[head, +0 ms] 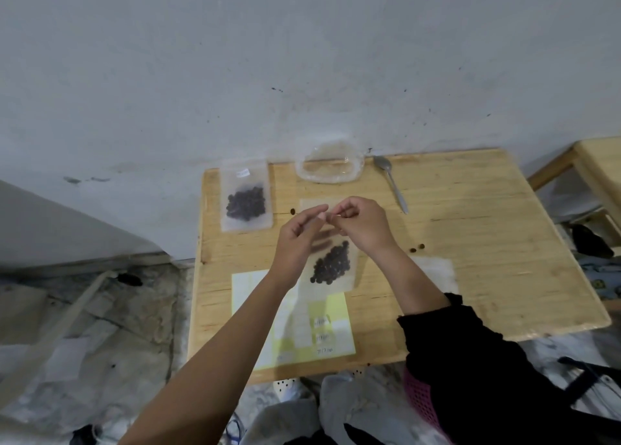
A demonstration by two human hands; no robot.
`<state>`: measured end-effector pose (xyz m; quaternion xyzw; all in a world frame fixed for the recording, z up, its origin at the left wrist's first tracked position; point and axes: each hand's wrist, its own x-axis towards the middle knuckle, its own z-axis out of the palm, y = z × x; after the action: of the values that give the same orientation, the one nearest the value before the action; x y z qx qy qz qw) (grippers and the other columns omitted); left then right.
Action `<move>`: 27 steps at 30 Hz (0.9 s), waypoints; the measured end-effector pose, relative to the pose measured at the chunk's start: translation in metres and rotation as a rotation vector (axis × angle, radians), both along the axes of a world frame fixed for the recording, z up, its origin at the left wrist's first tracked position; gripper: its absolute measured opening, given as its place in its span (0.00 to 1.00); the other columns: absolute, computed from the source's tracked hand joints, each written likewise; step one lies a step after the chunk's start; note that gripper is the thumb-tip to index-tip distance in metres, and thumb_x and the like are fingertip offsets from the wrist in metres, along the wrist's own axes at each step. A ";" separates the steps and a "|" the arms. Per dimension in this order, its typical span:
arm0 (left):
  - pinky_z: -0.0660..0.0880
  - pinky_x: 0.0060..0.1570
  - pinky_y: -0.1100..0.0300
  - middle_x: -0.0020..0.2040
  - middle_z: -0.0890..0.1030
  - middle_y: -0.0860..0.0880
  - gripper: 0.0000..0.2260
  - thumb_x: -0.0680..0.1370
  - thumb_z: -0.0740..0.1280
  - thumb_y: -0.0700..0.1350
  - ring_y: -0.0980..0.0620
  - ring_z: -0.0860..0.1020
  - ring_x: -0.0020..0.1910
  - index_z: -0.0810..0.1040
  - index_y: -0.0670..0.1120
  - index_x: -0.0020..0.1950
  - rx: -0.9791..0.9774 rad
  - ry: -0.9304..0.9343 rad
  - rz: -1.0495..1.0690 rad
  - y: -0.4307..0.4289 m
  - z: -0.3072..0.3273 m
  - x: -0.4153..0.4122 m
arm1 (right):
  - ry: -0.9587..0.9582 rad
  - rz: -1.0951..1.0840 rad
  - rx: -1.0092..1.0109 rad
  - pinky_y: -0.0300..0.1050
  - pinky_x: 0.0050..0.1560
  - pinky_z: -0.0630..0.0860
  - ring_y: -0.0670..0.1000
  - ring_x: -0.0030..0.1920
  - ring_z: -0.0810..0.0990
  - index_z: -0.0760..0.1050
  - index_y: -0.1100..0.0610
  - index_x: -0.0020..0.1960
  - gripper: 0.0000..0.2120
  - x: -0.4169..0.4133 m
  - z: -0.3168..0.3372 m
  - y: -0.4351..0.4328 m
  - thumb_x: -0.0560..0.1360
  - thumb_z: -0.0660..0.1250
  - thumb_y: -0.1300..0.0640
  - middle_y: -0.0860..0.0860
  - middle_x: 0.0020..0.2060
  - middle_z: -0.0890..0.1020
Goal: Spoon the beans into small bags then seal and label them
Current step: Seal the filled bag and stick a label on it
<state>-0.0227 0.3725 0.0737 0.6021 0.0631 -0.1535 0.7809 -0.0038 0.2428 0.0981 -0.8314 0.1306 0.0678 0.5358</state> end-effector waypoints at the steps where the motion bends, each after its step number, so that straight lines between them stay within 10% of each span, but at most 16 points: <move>1: 0.80 0.50 0.53 0.51 0.83 0.47 0.12 0.80 0.63 0.42 0.46 0.83 0.49 0.76 0.42 0.62 0.002 0.000 0.014 0.000 0.000 0.000 | 0.000 0.002 -0.007 0.43 0.41 0.79 0.47 0.35 0.78 0.77 0.54 0.38 0.06 -0.001 0.000 0.000 0.69 0.74 0.58 0.49 0.32 0.79; 7: 0.81 0.48 0.55 0.46 0.84 0.50 0.09 0.80 0.62 0.43 0.48 0.83 0.47 0.78 0.44 0.57 -0.014 0.012 0.044 -0.004 0.003 0.001 | 0.003 -0.004 -0.031 0.44 0.42 0.79 0.48 0.34 0.78 0.77 0.54 0.37 0.06 -0.003 0.002 -0.001 0.70 0.73 0.61 0.49 0.31 0.79; 12: 0.81 0.47 0.55 0.45 0.85 0.50 0.08 0.80 0.62 0.40 0.48 0.83 0.46 0.79 0.44 0.56 -0.042 0.001 0.053 -0.008 0.002 0.001 | -0.040 -0.032 -0.084 0.26 0.30 0.70 0.45 0.32 0.76 0.78 0.58 0.40 0.05 -0.005 0.005 -0.003 0.68 0.75 0.61 0.48 0.31 0.78; 18: 0.80 0.51 0.54 0.48 0.84 0.45 0.11 0.77 0.66 0.37 0.46 0.82 0.52 0.78 0.41 0.58 -0.112 -0.002 0.065 -0.004 0.002 0.003 | 0.012 -0.148 -0.129 0.39 0.48 0.70 0.48 0.53 0.73 0.68 0.52 0.57 0.33 -0.003 0.008 -0.013 0.59 0.80 0.46 0.50 0.52 0.74; 27: 0.78 0.44 0.65 0.42 0.84 0.48 0.09 0.73 0.70 0.34 0.55 0.82 0.41 0.81 0.41 0.52 0.042 -0.118 0.074 -0.008 0.010 0.014 | 0.056 -0.151 0.184 0.45 0.54 0.77 0.52 0.53 0.79 0.72 0.53 0.54 0.24 -0.006 0.006 -0.021 0.63 0.79 0.53 0.54 0.52 0.80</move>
<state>-0.0083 0.3645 0.0842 0.6238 0.0424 -0.0872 0.7756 -0.0093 0.2217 0.1040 -0.7642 0.2011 0.0621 0.6097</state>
